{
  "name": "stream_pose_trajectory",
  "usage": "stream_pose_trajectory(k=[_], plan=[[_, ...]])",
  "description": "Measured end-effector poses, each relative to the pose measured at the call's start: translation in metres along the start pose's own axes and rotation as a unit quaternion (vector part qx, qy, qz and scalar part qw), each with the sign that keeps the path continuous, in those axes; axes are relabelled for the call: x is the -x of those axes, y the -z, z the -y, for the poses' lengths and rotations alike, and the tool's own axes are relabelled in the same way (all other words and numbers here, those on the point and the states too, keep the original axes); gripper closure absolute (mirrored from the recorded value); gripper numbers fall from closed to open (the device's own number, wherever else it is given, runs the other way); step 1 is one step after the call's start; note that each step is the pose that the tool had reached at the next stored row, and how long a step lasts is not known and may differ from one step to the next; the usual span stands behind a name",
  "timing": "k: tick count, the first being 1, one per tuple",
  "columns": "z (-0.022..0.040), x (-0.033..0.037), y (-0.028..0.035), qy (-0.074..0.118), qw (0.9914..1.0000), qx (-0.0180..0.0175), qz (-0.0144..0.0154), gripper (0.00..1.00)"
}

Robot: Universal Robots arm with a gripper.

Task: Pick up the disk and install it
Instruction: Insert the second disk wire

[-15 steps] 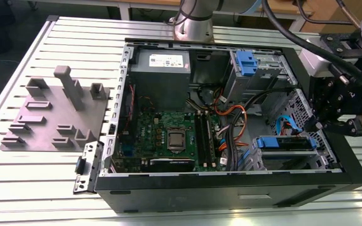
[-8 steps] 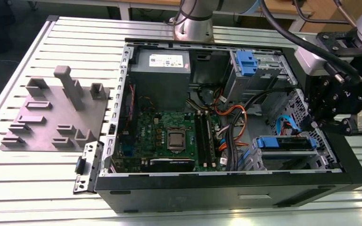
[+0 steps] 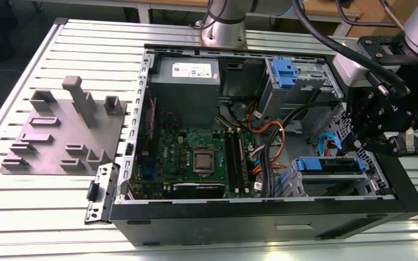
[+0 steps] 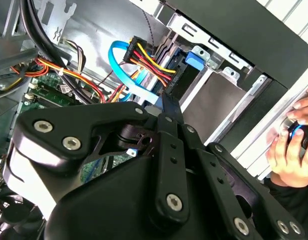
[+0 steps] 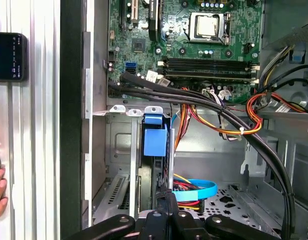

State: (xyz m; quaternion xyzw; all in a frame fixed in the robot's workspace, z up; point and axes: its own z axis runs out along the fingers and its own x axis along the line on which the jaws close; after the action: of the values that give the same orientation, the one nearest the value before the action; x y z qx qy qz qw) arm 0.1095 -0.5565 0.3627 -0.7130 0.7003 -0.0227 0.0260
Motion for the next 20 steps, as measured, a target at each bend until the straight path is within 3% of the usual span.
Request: stream_pose_trajectory(k=[2,5,6,8,11,16,20], plan=[[0.0,0.0,0.0,0.0,1.0,0.0,0.0,0.89],[0.0001,0.0,0.0,0.0,1.0,0.0003,0.0,0.76],[0.0002,0.0,-0.0001,0.0,1.0,0.001,0.0,0.76],[0.0002,-0.0001,-0.0006,0.0,0.99999,0.0037,0.0002,0.75],[0.0001,-0.0001,-0.0031,0.0,0.99997,0.008,0.0003,0.63],[-0.0004,-0.0001,-0.0097,0.0,0.99986,0.0168,0.0007,0.63],[0.0001,-0.0002,-0.0131,0.0,0.99975,0.022,0.0037,0.63]])
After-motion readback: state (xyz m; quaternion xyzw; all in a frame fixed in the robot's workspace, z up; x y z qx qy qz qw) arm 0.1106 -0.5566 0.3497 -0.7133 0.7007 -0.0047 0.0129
